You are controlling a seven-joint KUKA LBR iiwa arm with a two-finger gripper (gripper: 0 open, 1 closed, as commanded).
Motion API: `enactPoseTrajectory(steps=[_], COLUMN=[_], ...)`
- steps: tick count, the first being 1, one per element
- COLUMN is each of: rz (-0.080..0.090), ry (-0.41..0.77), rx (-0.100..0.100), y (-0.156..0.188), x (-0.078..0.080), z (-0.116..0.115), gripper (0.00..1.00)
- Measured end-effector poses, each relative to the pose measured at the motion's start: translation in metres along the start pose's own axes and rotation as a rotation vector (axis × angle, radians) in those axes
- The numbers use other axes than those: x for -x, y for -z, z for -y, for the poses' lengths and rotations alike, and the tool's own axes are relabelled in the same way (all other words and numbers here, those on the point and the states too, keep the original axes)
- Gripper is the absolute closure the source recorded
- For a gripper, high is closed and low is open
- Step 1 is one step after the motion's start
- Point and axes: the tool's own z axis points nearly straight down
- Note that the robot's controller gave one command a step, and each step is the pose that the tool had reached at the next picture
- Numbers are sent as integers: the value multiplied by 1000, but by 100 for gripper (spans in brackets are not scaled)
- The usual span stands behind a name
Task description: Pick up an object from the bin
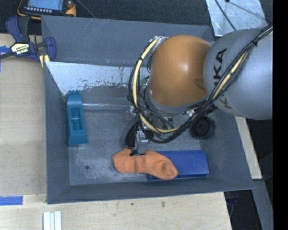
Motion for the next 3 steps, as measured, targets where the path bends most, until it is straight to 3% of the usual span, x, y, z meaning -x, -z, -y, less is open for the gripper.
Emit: enactPoseTrajectory(steps=[1,2,3], rz=[9,11,8], ry=[-3,117,296], rx=[2,1,0], y=[5,-51,-145], x=[2,-14,-27], z=[1,17,27], gripper=[0,0,0])
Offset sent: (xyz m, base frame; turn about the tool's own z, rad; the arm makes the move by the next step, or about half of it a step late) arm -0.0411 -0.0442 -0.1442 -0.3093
